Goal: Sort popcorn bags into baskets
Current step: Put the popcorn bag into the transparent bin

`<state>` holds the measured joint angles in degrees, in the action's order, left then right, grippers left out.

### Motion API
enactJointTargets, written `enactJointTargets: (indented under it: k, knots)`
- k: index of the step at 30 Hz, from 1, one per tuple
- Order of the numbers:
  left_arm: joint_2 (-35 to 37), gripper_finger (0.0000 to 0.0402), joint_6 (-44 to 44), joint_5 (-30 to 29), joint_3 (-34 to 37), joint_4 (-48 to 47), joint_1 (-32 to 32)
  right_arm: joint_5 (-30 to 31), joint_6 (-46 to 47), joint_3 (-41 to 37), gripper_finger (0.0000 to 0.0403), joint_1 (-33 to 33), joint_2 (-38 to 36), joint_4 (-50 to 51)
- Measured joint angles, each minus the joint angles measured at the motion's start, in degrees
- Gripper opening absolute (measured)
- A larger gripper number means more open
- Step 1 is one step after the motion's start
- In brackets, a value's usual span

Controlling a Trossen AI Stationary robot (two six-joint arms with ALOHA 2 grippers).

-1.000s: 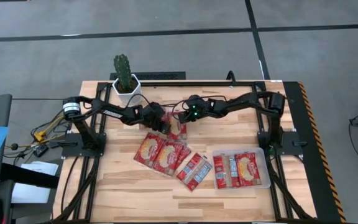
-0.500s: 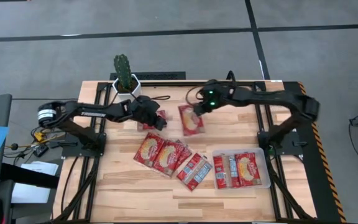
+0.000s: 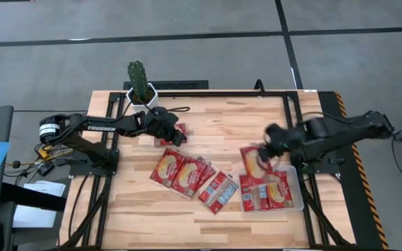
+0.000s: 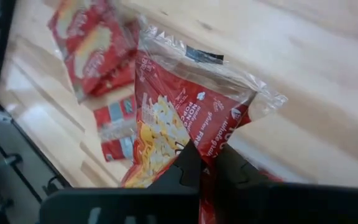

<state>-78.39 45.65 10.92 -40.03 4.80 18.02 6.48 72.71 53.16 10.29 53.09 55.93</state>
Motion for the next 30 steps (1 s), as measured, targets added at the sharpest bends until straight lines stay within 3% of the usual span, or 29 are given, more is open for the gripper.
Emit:
enactJointTargets:
  k: [6,13,23,30]
  knots:
    - [0.0,0.0,-0.15,0.04,0.0,-0.46,0.0,7.98,20.59,-5.53,0.0021,19.05,-3.8,2.3]
    - [0.0,0.0,-0.39,-0.37,-0.02,-0.66,0.0,8.38,38.11,-9.14,0.0036,32.67,-2.72,7.59]
    - [0.0,0.0,-0.42,-0.7,-0.04,-0.68,0.0,7.22,51.06,-10.35,0.0036,40.46,-1.19,12.61]
    - [0.0,0.0,-0.42,-0.79,-0.04,-0.66,0.0,6.88,52.02,-10.37,0.0049,40.95,0.82,13.7]
